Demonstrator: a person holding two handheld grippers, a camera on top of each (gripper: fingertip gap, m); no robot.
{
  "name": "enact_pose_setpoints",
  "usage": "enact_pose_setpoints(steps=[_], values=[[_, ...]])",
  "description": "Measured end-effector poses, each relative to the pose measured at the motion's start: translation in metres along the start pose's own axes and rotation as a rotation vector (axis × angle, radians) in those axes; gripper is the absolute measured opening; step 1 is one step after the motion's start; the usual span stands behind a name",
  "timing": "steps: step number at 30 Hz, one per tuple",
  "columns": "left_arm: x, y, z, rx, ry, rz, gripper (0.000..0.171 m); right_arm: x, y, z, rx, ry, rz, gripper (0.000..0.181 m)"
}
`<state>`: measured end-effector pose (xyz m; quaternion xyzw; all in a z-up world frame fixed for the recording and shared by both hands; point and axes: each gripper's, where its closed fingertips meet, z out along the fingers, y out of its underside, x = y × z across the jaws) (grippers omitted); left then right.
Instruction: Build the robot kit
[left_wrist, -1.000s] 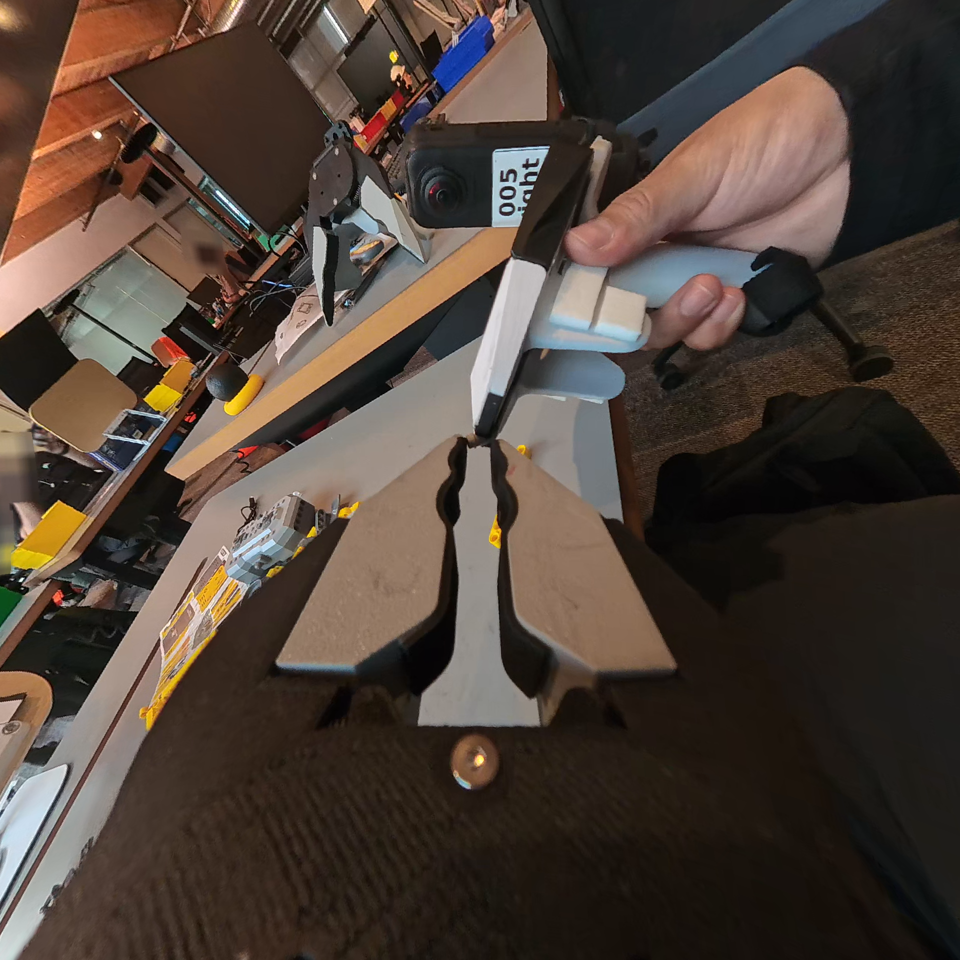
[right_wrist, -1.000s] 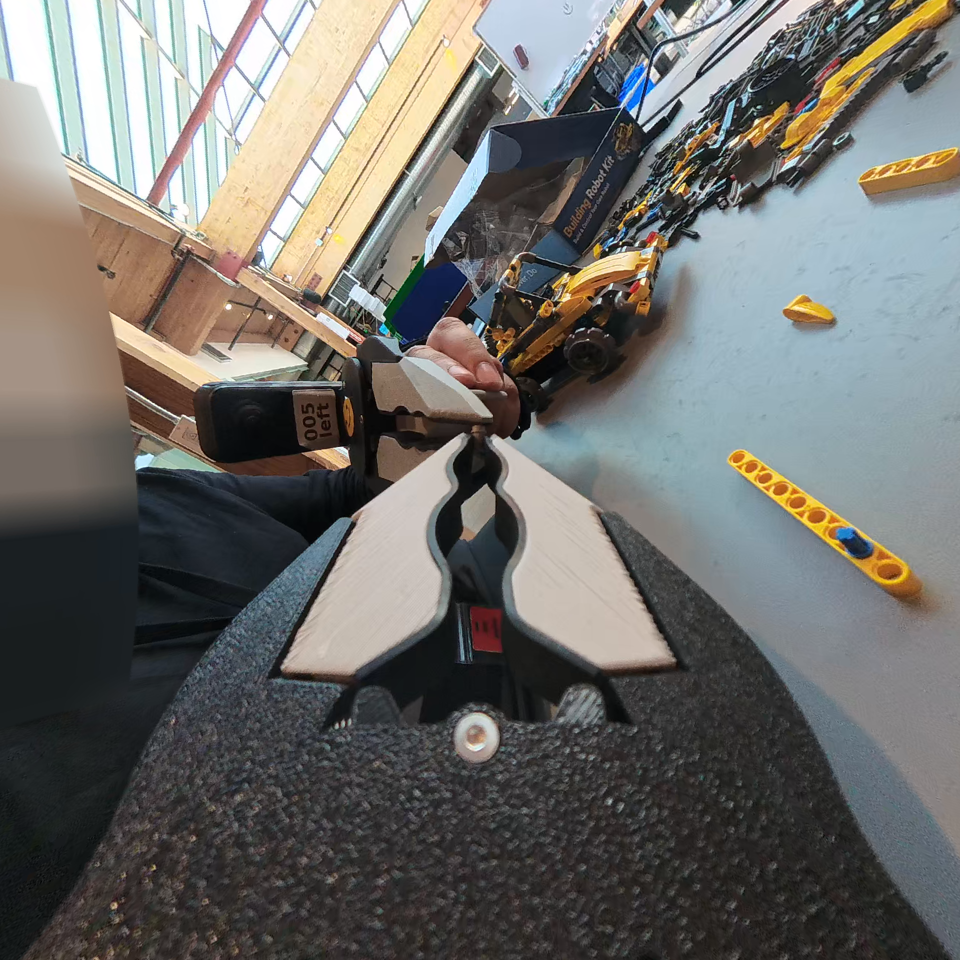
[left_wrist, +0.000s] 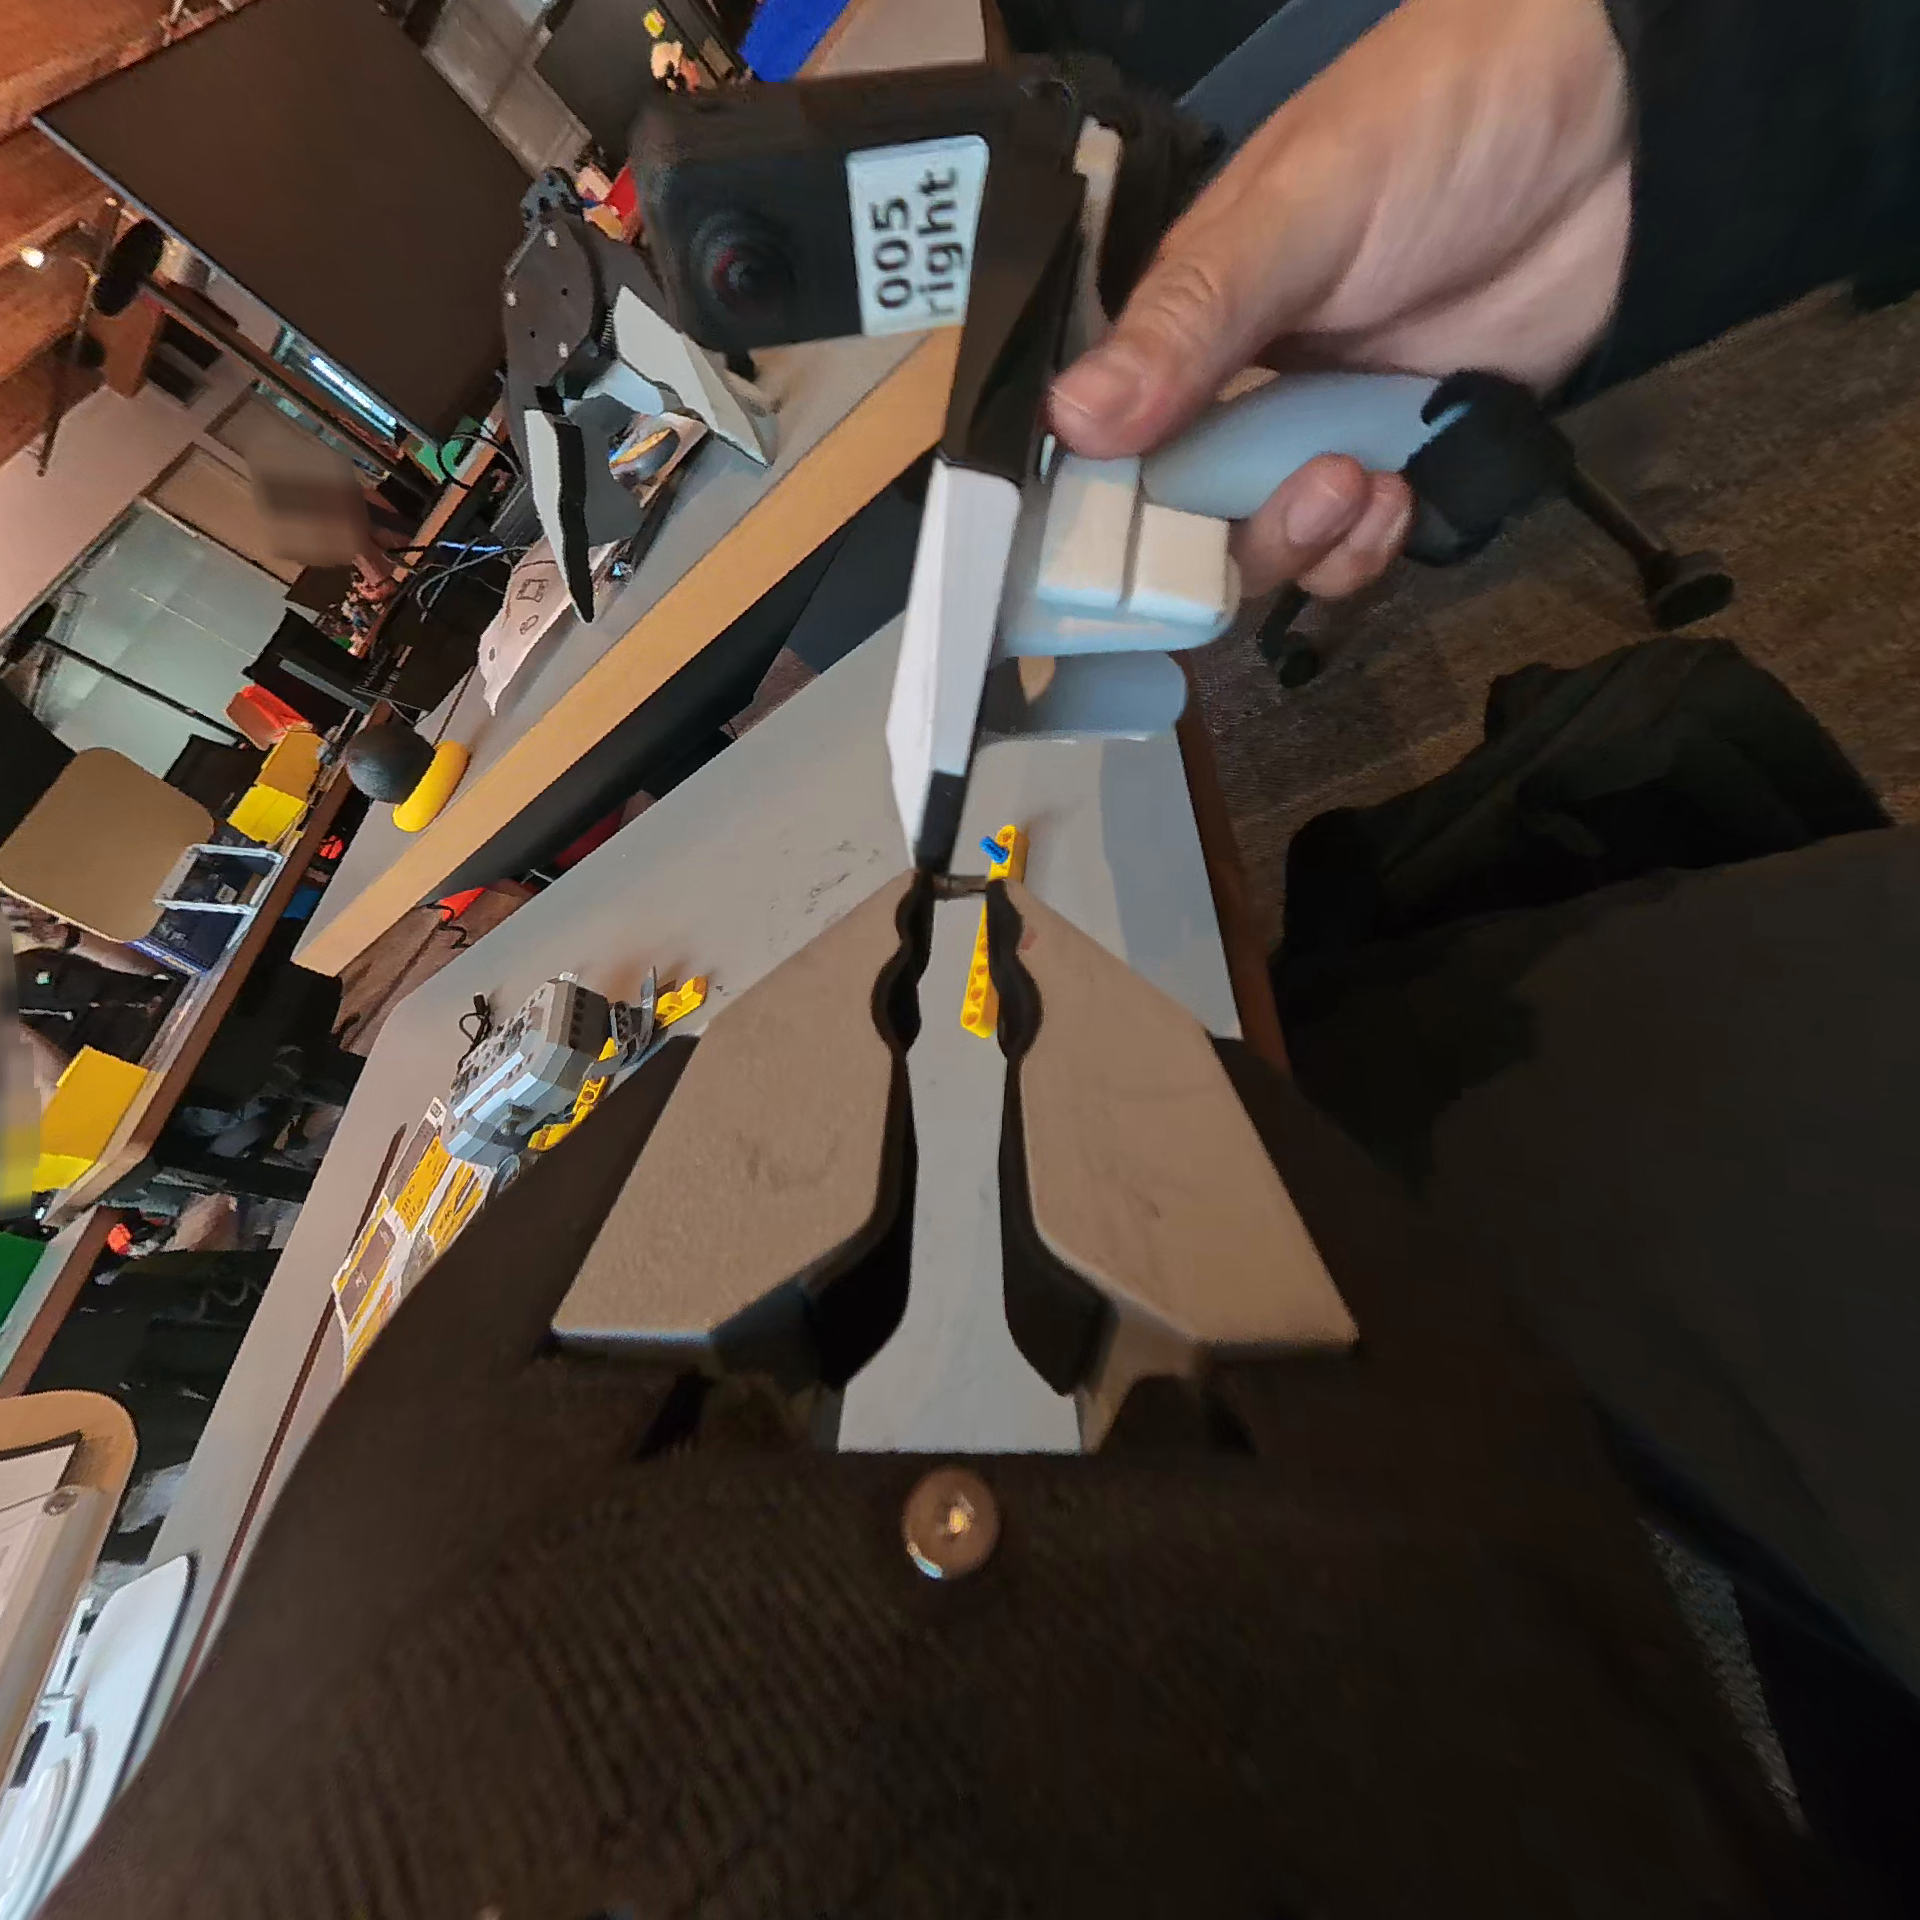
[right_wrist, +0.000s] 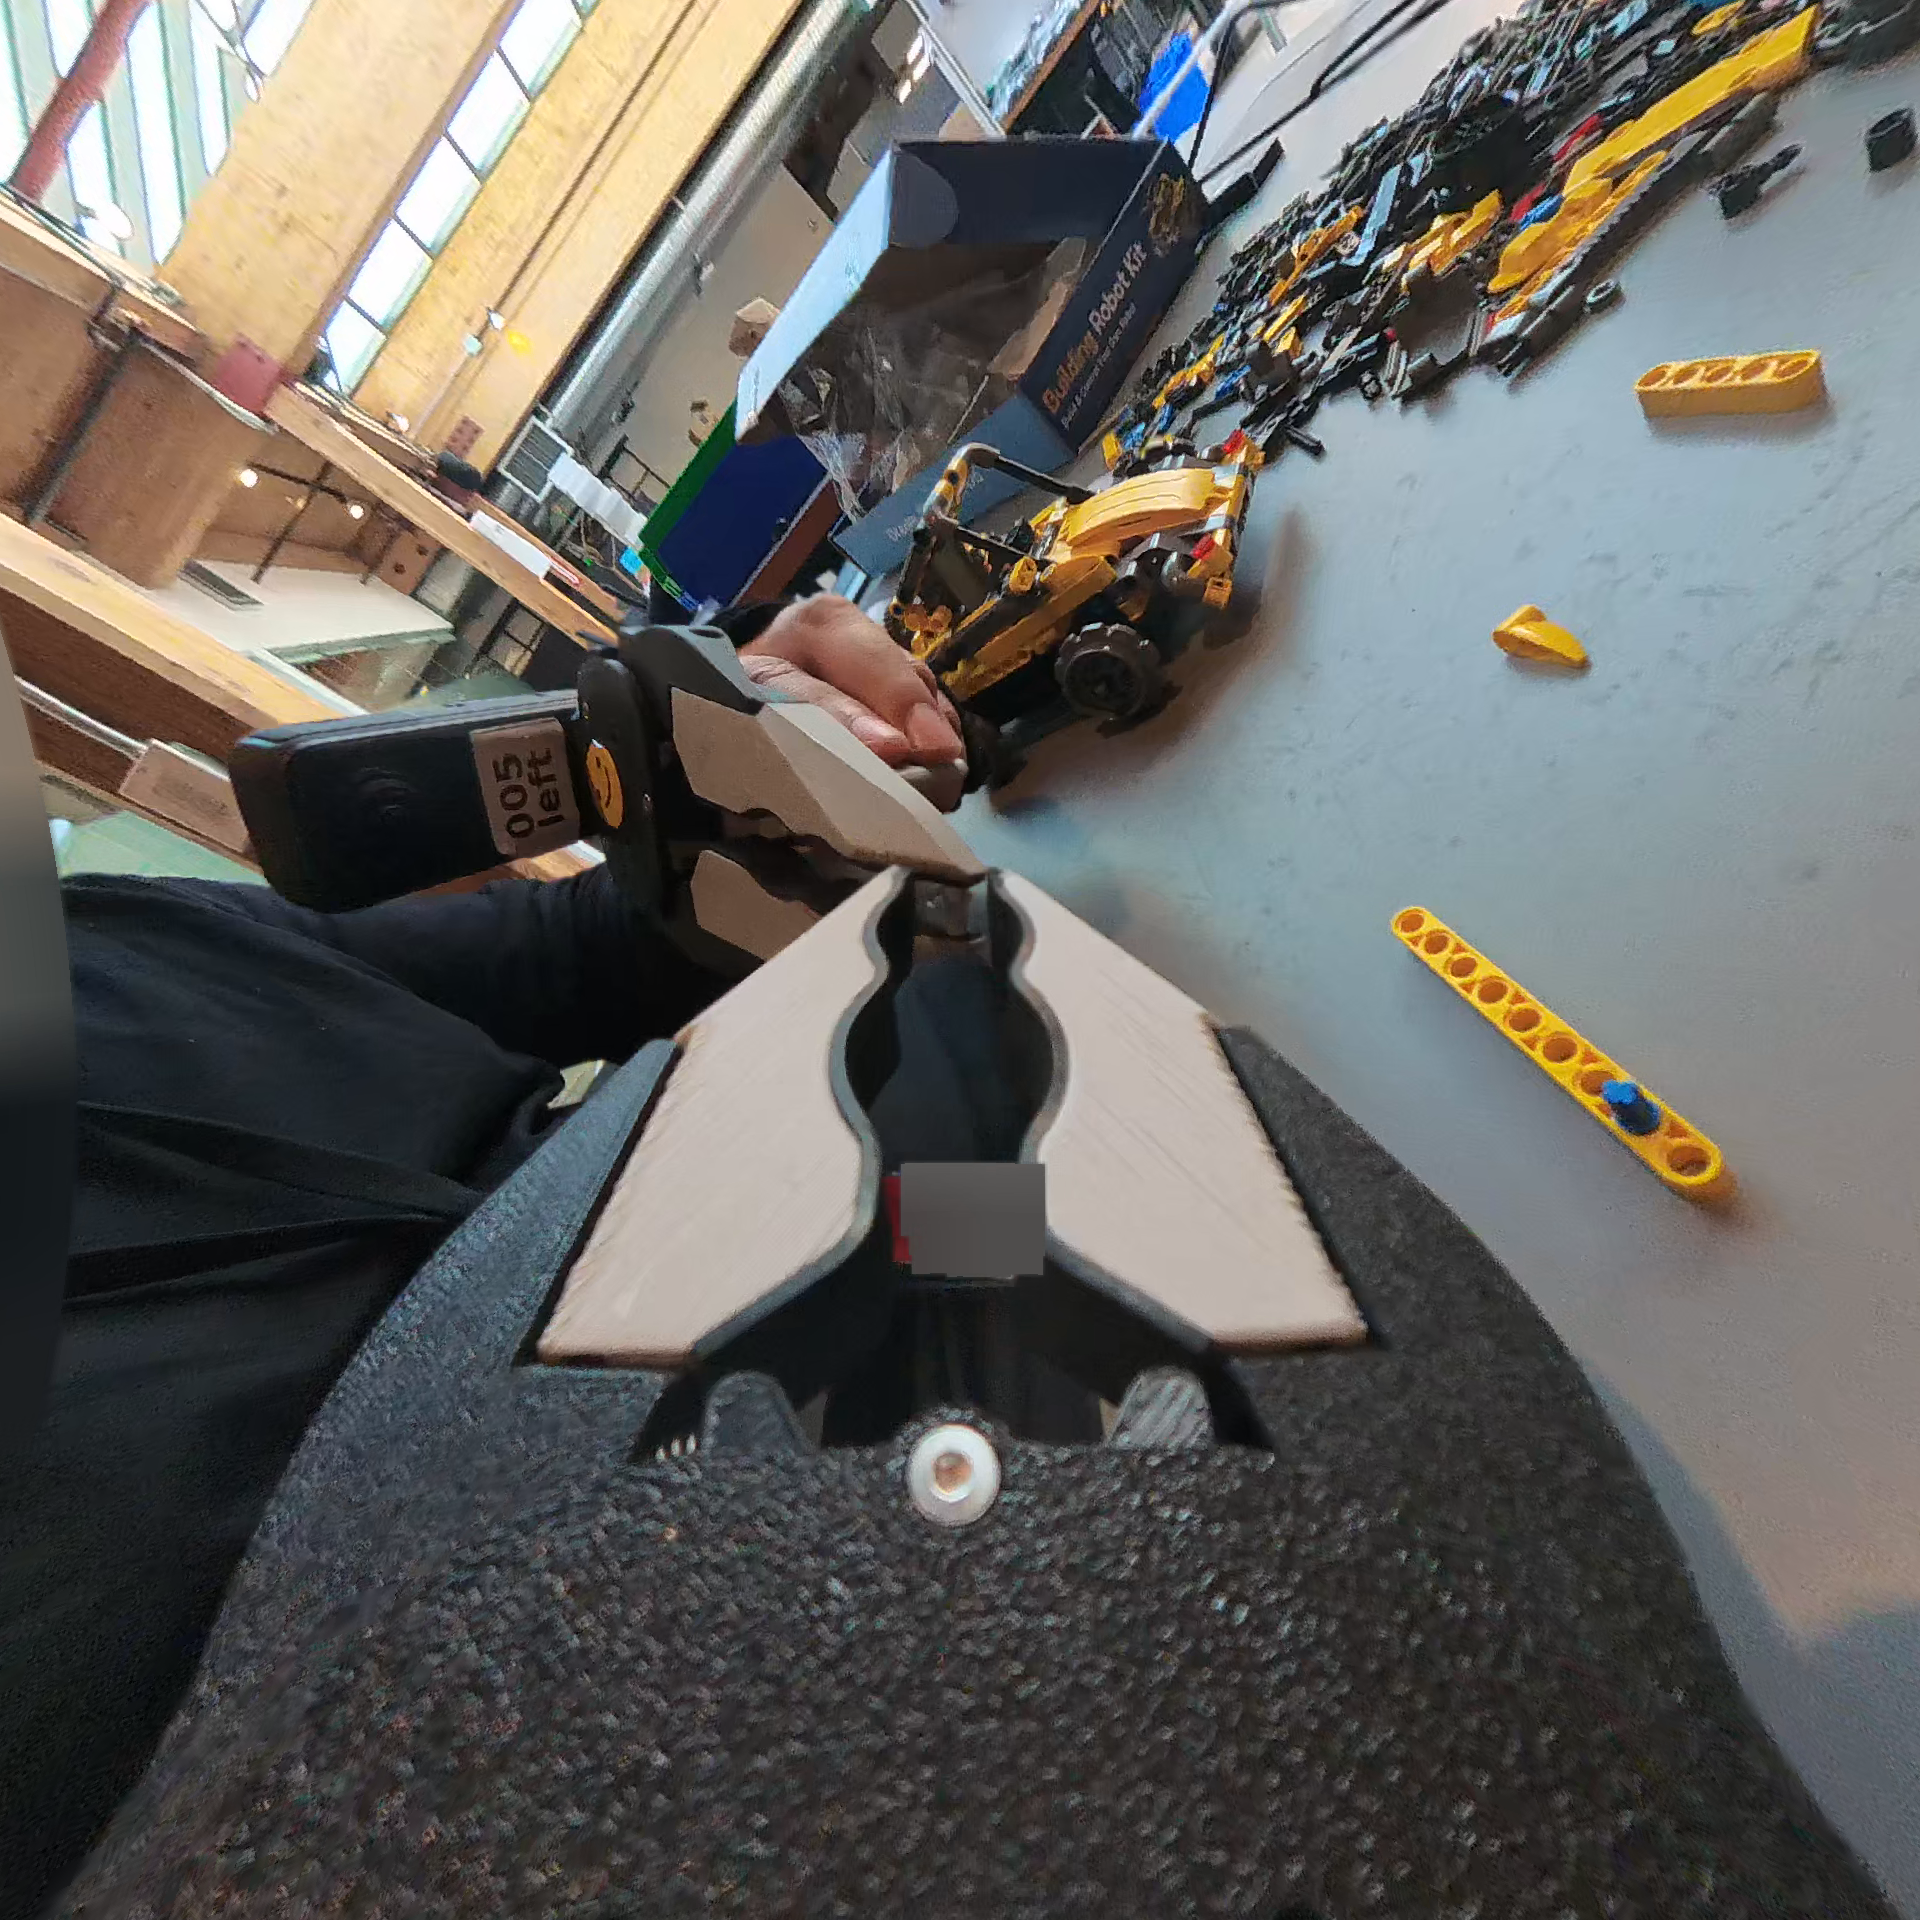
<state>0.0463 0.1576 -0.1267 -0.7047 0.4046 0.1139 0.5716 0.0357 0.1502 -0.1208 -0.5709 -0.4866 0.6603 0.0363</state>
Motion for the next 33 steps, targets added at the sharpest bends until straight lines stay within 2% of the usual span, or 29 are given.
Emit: enact_pose_setpoints(steps=[2, 11, 15, 19, 23, 25, 29, 33], values=[[0.002, -0.001, 0.001, -0.005, 0.003, 0.021, 0.006, 0.000, 0.003, 0.002, -0.044, 0.019, -0.006, 0.016], [0.002, -0.001, 0.003, -0.016, 0.006, 0.051, 0.006, 0.004, 0.006, 0.001, -0.063, 0.040, 0.004, 0.014], [0.003, -0.001, 0.004, -0.016, 0.017, 0.061, 0.006, 0.004, 0.007, 0.003, -0.065, 0.042, 0.000, 0.005], [0.001, 0.002, 0.004, -0.024, 0.024, 0.017, 0.006, 0.007, 0.000, 0.002, 0.008, 0.023, 0.047, 0.005], [-0.014, 0.009, 0.004, -0.033, -0.058, -0.173, 0.019, 0.006, -0.018, -0.006, 0.186, -0.063, 0.128, 0.004], [-0.008, 0.005, 0.003, 0.014, -0.009, -0.348, 0.019, 0.004, -0.020, -0.006, 0.232, -0.095, 0.136, 0.004], [0.000, 0.006, 0.005, 0.035, 0.068, -0.575, 0.016, -0.006, -0.021, -0.001, 0.264, -0.134, 0.093, 0.004], [-0.002, -0.011, -0.001, 0.150, 0.209, -0.810, 0.013, -0.018, -0.021, 0.002, 0.254, -0.130, -0.014, 0.004]])
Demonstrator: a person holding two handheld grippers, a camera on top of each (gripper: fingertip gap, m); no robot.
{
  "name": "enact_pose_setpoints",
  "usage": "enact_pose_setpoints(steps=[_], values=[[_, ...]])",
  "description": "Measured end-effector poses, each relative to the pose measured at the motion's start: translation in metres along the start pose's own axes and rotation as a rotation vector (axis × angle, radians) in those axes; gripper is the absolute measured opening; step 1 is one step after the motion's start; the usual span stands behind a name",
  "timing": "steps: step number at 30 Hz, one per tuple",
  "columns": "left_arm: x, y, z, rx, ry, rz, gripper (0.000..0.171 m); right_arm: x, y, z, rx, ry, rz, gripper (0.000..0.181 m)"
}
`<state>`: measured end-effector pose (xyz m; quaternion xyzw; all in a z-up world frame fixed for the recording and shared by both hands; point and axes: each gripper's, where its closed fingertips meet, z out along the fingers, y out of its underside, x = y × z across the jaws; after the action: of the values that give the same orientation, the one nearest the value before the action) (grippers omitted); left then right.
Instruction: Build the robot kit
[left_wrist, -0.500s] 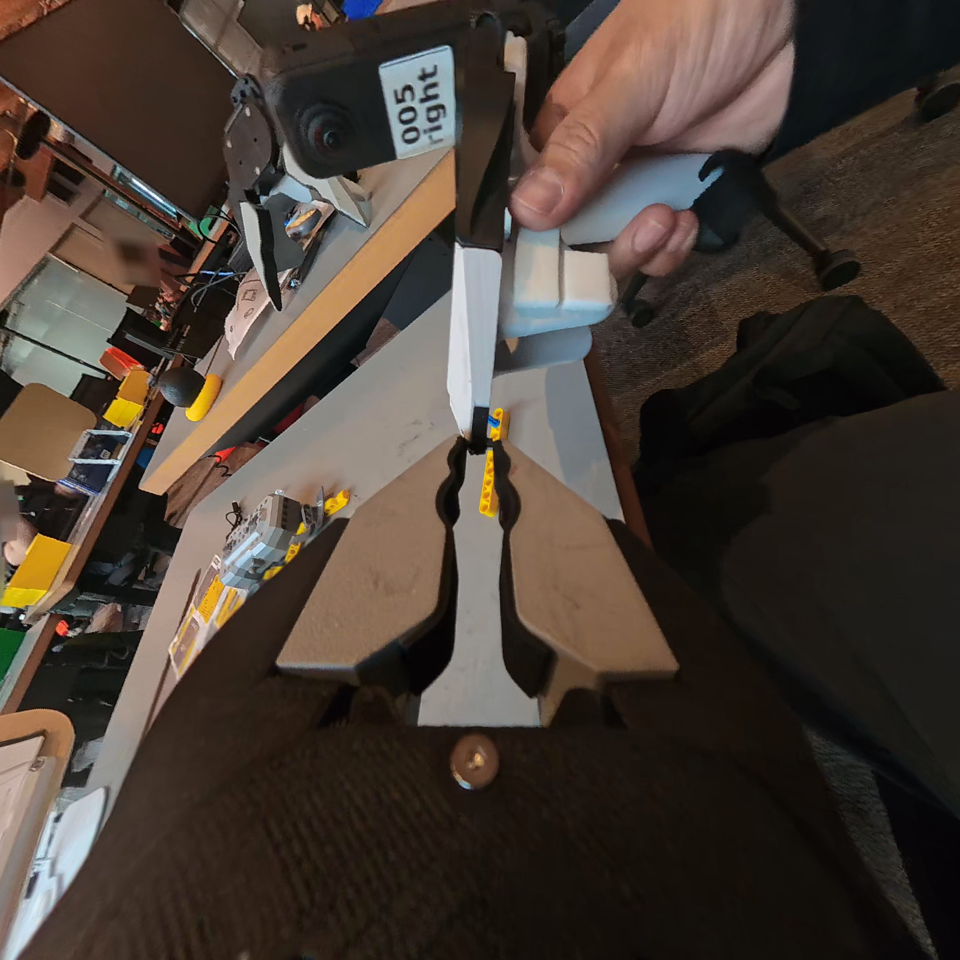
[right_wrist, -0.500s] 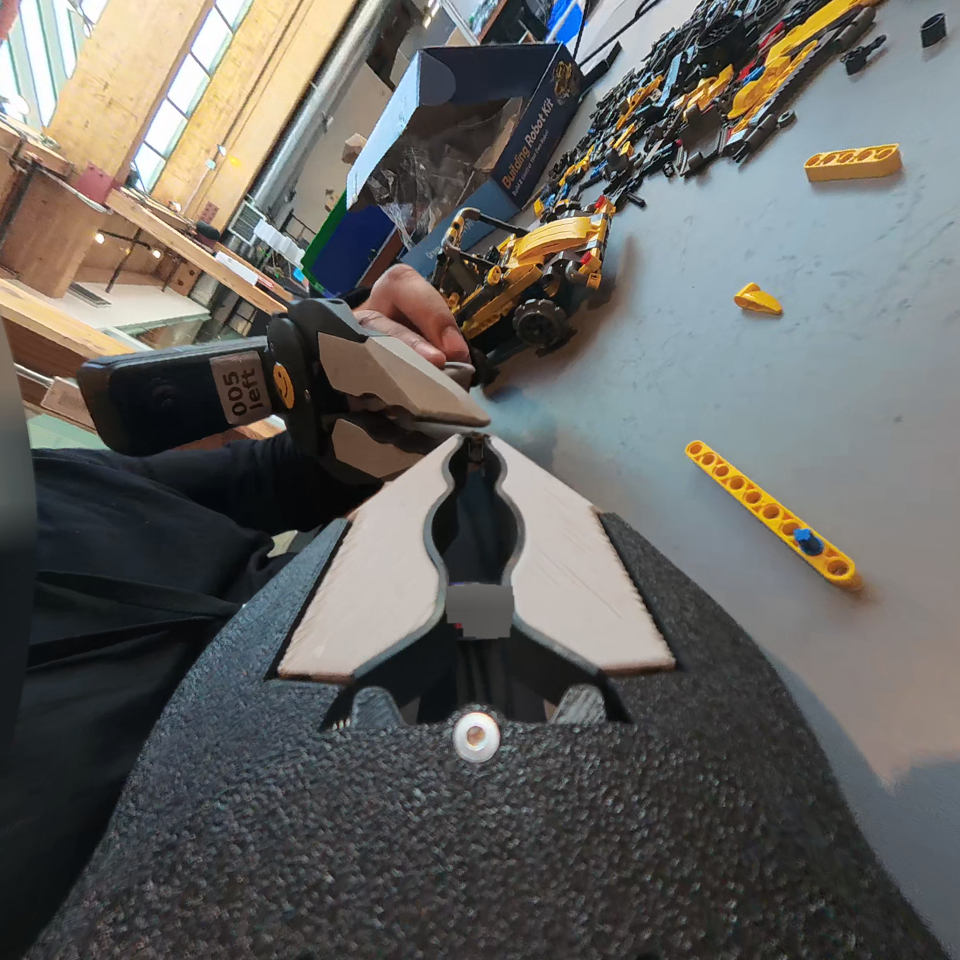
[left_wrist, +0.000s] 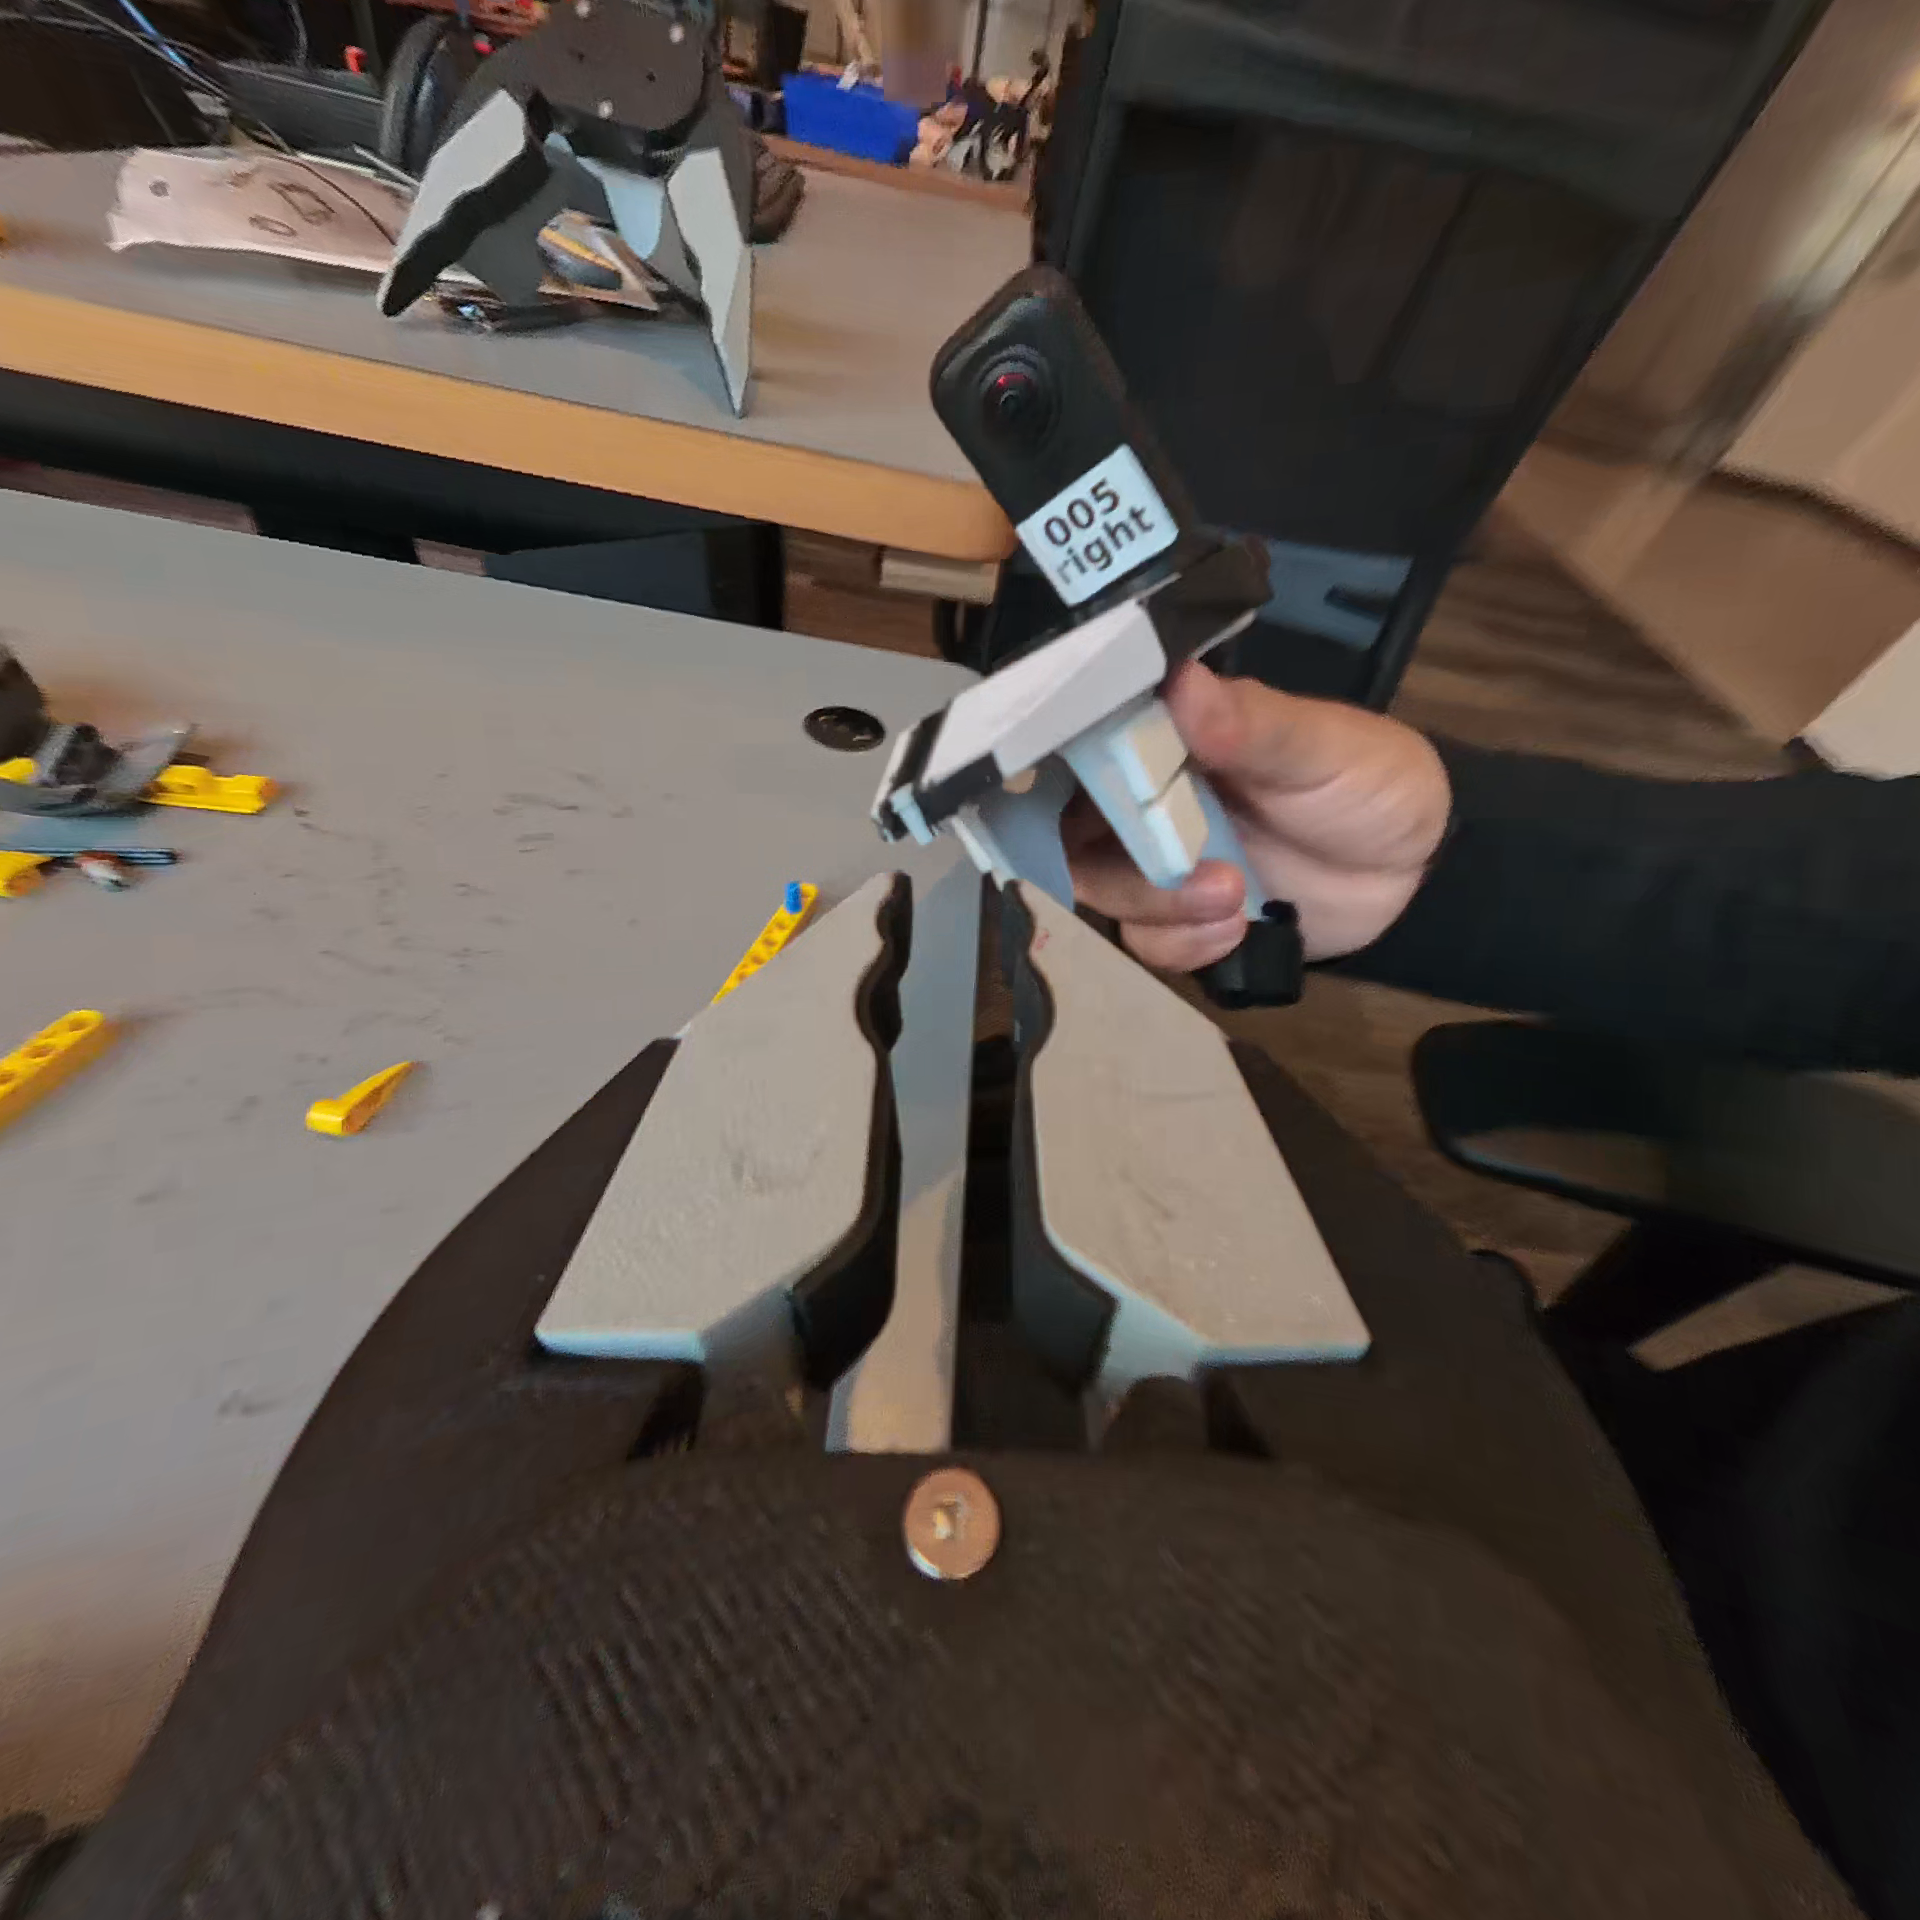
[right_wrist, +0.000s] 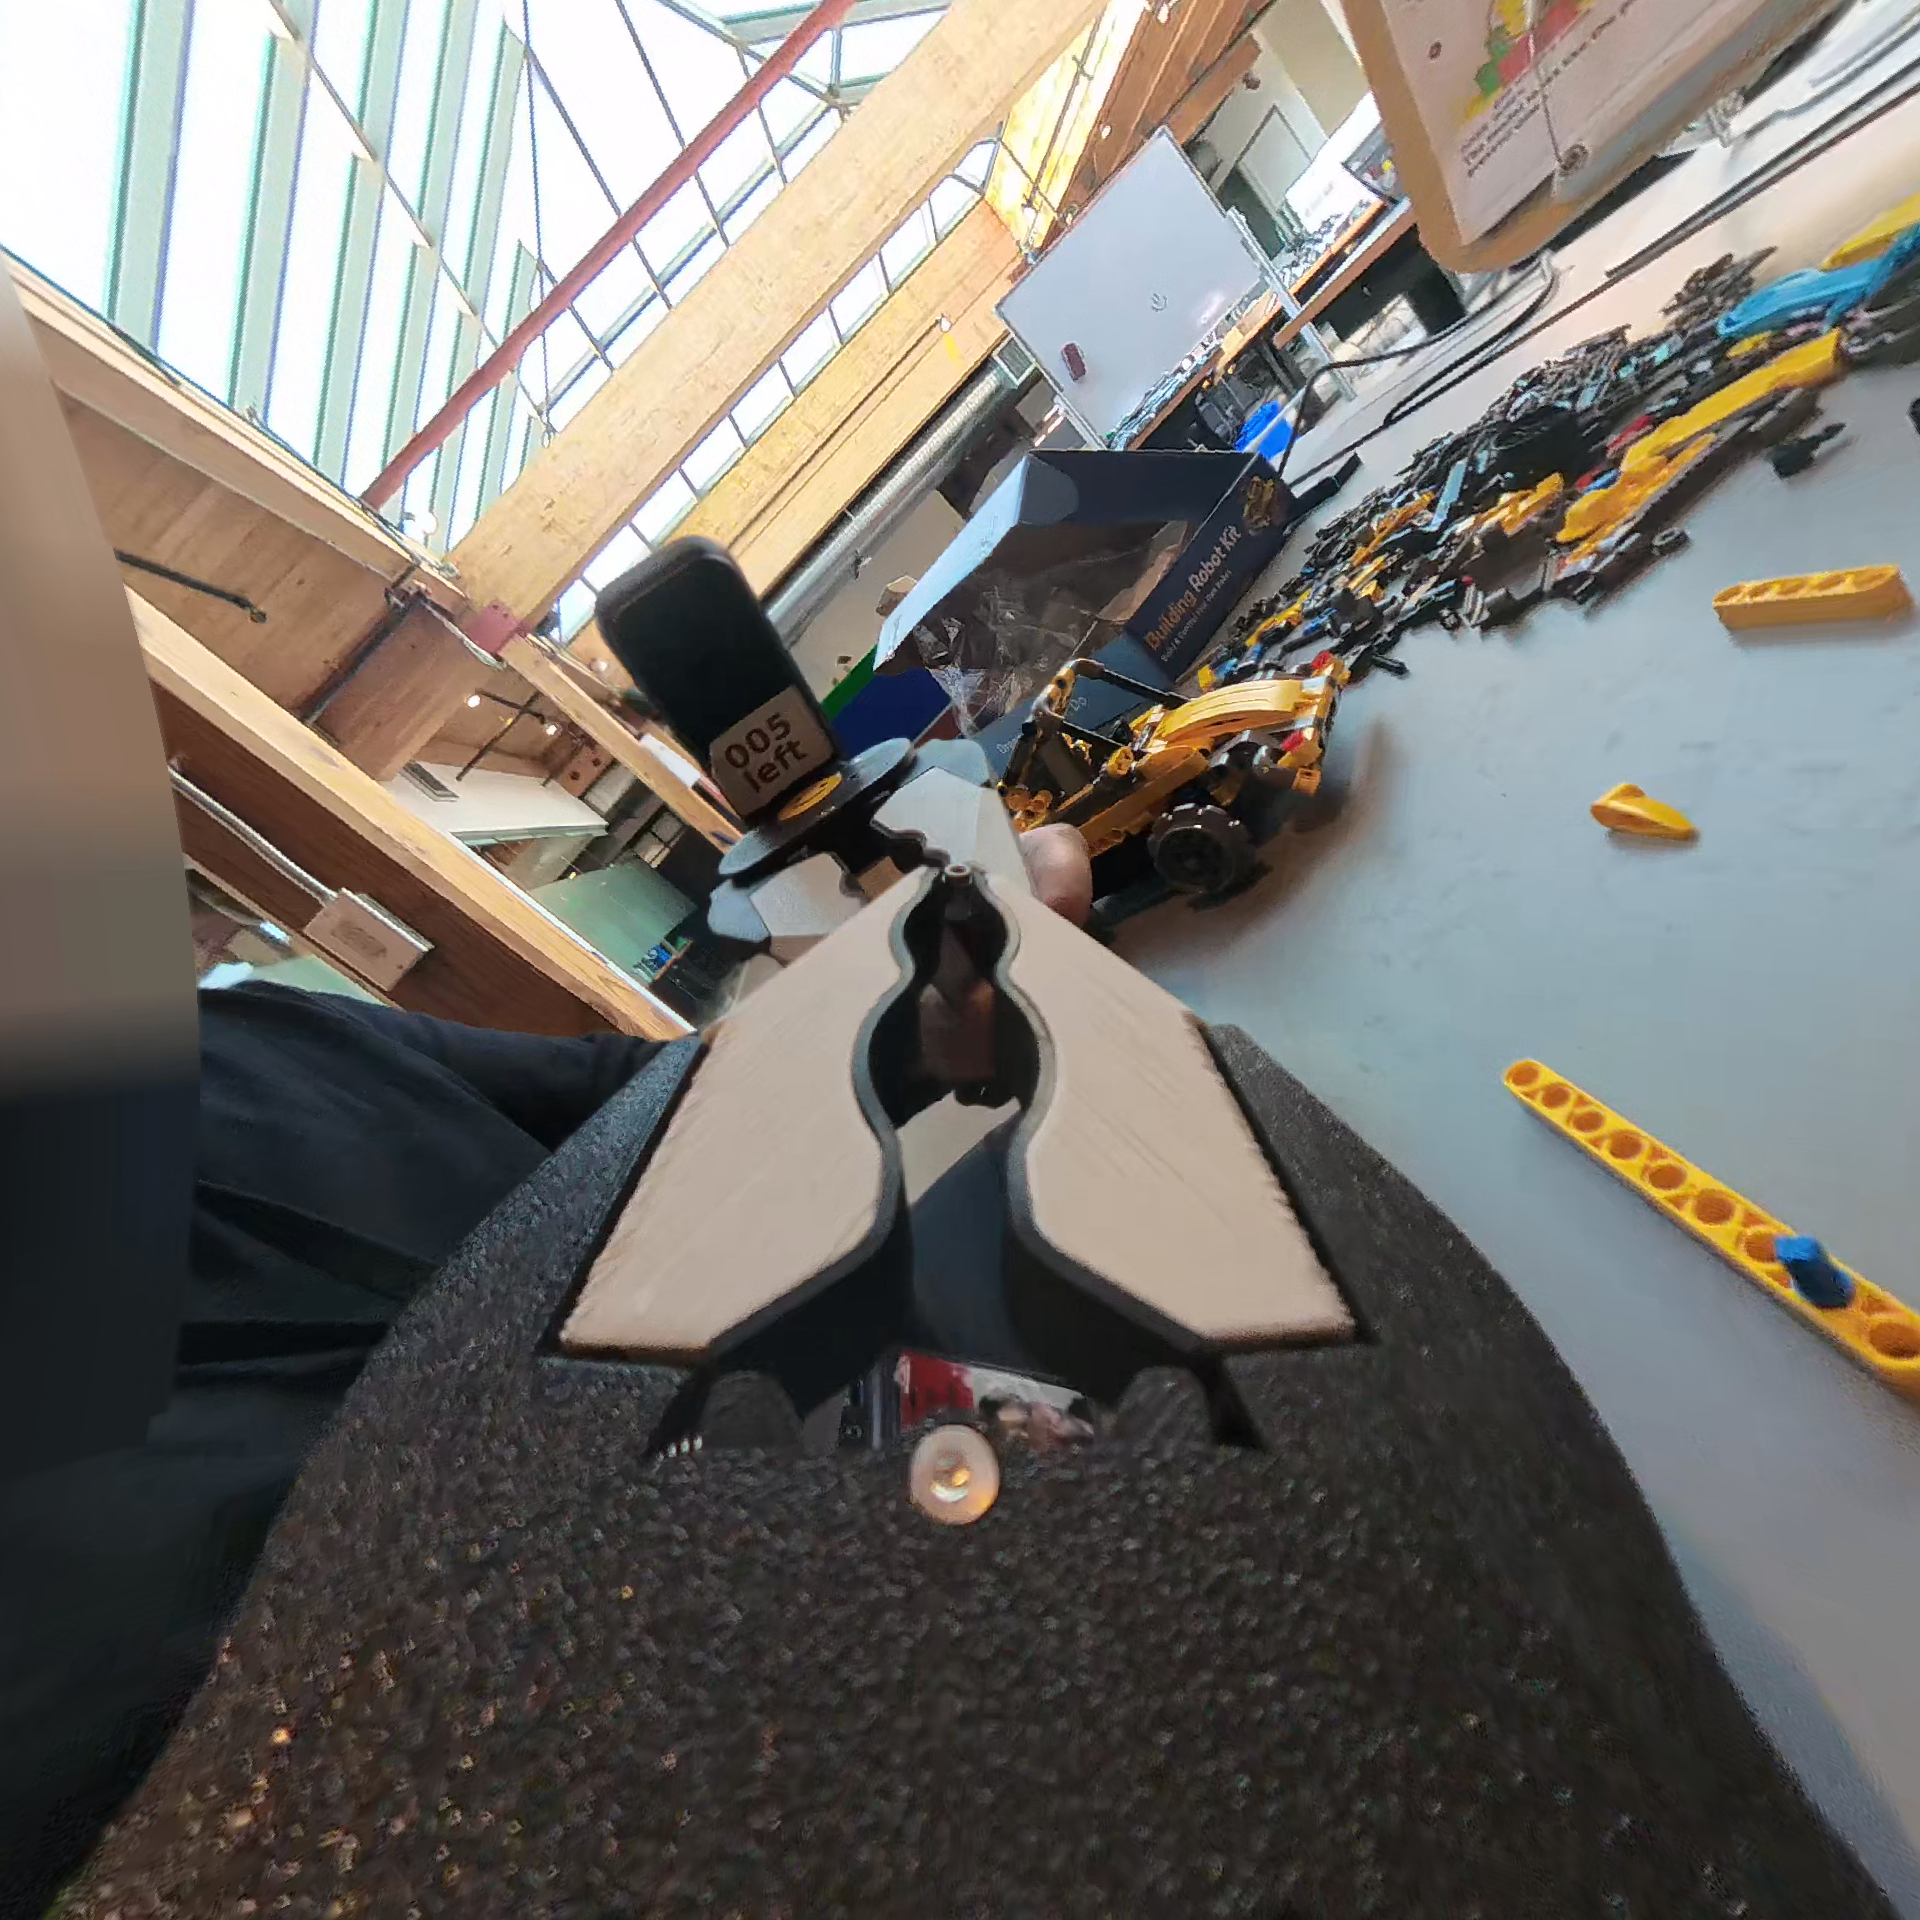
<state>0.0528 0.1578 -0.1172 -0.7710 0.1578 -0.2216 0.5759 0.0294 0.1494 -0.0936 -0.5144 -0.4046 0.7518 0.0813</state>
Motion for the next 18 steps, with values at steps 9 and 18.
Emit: enact_pose_setpoints(steps=[9, 18], values=[[0.007, -0.017, -0.008, 0.080, 0.116, -0.160, 0.007, -0.011, 0.001, 0.000, -0.019, 0.005, -0.151, 0.005], [0.017, -0.019, -0.009, 0.082, 0.226, -0.290, 0.008, -0.019, 0.004, -0.004, -0.031, -0.003, -0.258, 0.005]])
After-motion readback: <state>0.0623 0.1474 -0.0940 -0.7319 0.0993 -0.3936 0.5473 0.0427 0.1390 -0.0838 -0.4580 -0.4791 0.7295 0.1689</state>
